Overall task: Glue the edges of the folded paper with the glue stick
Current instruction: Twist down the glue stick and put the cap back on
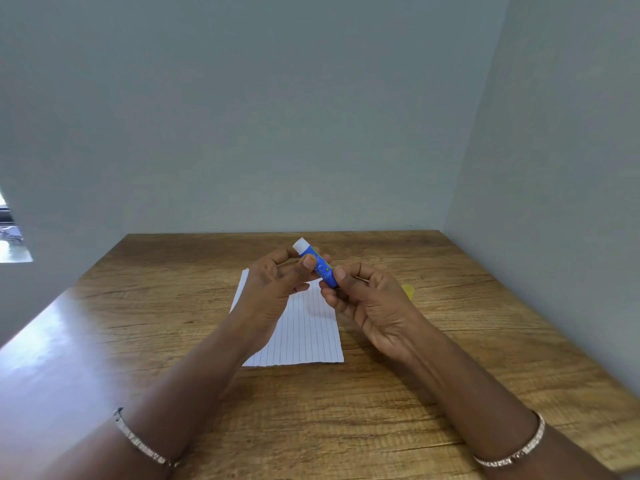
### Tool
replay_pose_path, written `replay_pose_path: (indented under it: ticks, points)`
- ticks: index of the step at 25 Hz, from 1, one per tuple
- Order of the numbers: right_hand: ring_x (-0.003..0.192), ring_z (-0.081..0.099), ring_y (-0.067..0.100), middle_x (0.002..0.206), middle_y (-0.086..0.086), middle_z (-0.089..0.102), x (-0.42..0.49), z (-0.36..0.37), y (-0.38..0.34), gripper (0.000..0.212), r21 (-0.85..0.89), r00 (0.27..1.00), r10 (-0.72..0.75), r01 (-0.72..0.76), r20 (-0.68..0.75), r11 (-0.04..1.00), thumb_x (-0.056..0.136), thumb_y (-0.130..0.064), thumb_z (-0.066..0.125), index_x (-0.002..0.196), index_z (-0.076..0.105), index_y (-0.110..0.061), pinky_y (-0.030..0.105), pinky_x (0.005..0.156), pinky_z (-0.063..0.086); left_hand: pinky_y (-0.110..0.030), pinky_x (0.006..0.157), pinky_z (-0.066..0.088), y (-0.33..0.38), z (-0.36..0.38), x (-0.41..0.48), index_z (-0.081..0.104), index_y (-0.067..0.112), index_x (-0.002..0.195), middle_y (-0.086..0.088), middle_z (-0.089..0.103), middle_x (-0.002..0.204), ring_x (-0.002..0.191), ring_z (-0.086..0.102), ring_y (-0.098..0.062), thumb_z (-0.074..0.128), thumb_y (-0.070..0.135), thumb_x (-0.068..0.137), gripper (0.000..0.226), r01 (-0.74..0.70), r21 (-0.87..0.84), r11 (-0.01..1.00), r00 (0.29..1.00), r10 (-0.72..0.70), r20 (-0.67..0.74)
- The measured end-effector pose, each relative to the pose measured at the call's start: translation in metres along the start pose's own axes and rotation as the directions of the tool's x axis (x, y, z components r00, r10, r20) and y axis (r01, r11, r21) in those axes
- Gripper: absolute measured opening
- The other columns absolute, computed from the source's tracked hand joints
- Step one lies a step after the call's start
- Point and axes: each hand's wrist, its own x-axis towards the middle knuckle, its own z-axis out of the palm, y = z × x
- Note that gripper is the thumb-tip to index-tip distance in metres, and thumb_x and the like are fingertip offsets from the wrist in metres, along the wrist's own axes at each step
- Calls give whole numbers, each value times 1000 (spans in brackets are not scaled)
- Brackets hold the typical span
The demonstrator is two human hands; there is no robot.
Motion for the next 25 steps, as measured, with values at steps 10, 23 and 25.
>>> replay_pose_path:
  ticks: [10, 23, 25]
  points:
    - [107, 63, 25, 106, 1, 71, 15, -62, -29, 17, -976, 661, -721, -91, -208, 199, 88, -29, 71, 101, 72, -19, 36, 88, 49, -34, 92, 53, 1, -1, 1, 68, 16, 117, 0, 76, 103, 101, 71, -13, 70, 31, 88, 32, -88, 184, 979, 992, 103, -76]
    - [93, 72, 9, 98, -5, 78, 14, -43, -19, 24, -732, 884, -454, 235, -113, 640, 83, -14, 82, 105, 77, -21, 20, 78, 57, -9, 71, 43, -10, 0, 1, 73, 27, 112, 15, 70, 102, 90, 61, -1, 72, 46, 84, 34, -166, 710, 684, 971, 240, -4]
    - [99, 73, 10, 103, -3, 79, 9, -37, -19, 31, -555, 931, -362, 277, -47, 784, 81, -9, 83, 109, 77, -21, 20, 80, 56, -5, 67, 40, -10, 1, 1, 73, 26, 112, 15, 69, 101, 88, 60, 0, 72, 45, 85, 33, -162, 733, 660, 968, 250, -11]
